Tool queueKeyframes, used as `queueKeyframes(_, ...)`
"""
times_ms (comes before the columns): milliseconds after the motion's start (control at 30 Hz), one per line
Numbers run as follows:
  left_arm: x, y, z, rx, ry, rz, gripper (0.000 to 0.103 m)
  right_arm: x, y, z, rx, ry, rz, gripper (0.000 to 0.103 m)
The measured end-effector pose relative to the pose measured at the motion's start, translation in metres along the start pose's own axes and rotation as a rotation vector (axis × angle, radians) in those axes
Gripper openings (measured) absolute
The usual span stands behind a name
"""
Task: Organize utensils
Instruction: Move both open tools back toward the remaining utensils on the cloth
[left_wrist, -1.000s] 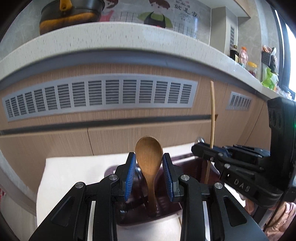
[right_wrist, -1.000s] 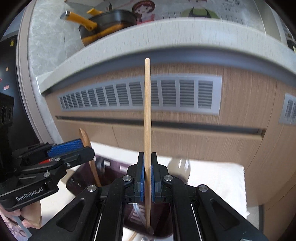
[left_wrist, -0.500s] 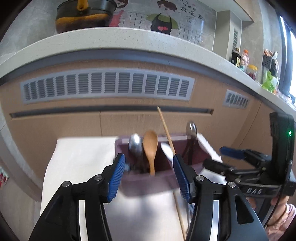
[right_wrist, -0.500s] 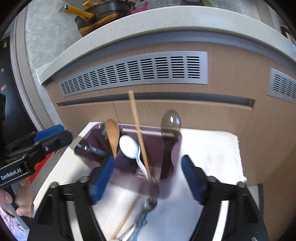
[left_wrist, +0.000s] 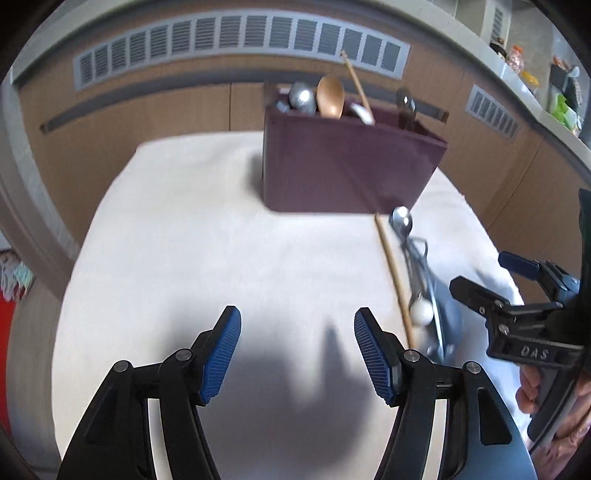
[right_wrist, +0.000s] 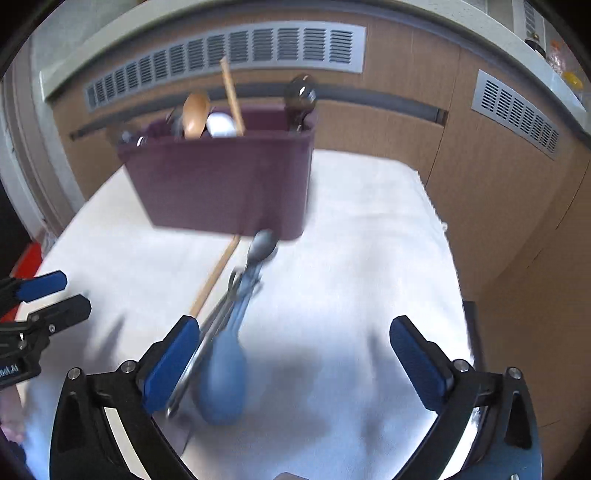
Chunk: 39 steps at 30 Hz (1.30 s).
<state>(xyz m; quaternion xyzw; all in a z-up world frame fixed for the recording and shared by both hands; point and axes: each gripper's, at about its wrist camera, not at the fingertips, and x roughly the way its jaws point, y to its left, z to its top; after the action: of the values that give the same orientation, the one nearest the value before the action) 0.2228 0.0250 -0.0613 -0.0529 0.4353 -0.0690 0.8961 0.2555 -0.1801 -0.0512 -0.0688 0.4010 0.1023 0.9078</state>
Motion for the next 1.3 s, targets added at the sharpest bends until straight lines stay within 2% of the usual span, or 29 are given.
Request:
queueKeyframes(167, -0.002, 0.005, -0.011, 0.007, 0.013, 0.009, 0.069, 0.002, 0.002, -0.015, 0.032, 0.058, 0.092, 0.102)
queueKeyframes(200, -0.003, 0.005, -0.012, 0.007, 0.012, 0.005, 0.069, 0.004, 0.003, -0.018, 0.034, 0.065, 0.097, 0.097)
queueKeyframes(233, -0.003, 0.006, -0.011, 0.007, 0.012, 0.0, 0.069, 0.006, 0.005, -0.02, 0.026, 0.077, 0.08, 0.091)
queueKeyframes(267, -0.004, 0.006, -0.011, 0.007, 0.013, -0.003, 0.07, 0.007, 0.007, -0.021, 0.018, 0.079, 0.075, 0.071)
queueKeyframes(300, -0.003, 0.005, -0.008, 0.007, 0.013, -0.006, 0.07, 0.008, 0.011, -0.021, 0.014, 0.082, 0.085, 0.059)
queueKeyframes(367, -0.003, 0.003, -0.009, 0.011, 0.016, -0.009, 0.07, 0.007, 0.016, -0.02, 0.002, 0.081, 0.089, 0.048)
queueKeyframes(600, 0.001, -0.006, -0.01, 0.031, 0.04, -0.033, 0.07, 0.011, 0.026, -0.016, -0.051, 0.085, 0.091, 0.05)
queueKeyframes(733, 0.002, -0.013, -0.011, 0.04, 0.059, -0.054, 0.07, 0.009, 0.019, -0.018, -0.043, 0.105, 0.145, 0.049)
queueKeyframes(800, 0.003, -0.017, -0.011, 0.046, 0.069, -0.06, 0.07, 0.006, 0.013, -0.022, -0.023, 0.116, 0.187, 0.036)
queueKeyframes(833, 0.004, -0.02, -0.011, 0.051, 0.076, -0.063, 0.07, 0.005, 0.01, -0.024, -0.019, 0.123, 0.18, 0.03)
queueKeyframes(900, 0.005, -0.026, -0.01, 0.061, 0.087, -0.079, 0.07, 0.001, 0.002, -0.029, -0.02, 0.116, 0.151, 0.028)
queueKeyframes(1067, 0.012, -0.047, -0.006, 0.091, 0.111, -0.126, 0.07, -0.006, -0.018, -0.043, -0.027, 0.106, 0.033, 0.028)
queueKeyframes(1233, 0.021, -0.069, -0.006, 0.139, 0.136, -0.135, 0.07, -0.01, -0.041, -0.055, 0.055, 0.117, 0.102, 0.03)
queueKeyframes(1267, 0.023, -0.071, -0.006, 0.147, 0.139, -0.13, 0.07, -0.01, -0.042, -0.056, 0.072, 0.121, 0.129, 0.036)
queueKeyframes(1300, 0.024, -0.073, -0.005, 0.153, 0.139, -0.123, 0.07, -0.01, -0.041, -0.056, 0.079, 0.12, 0.154, 0.047)
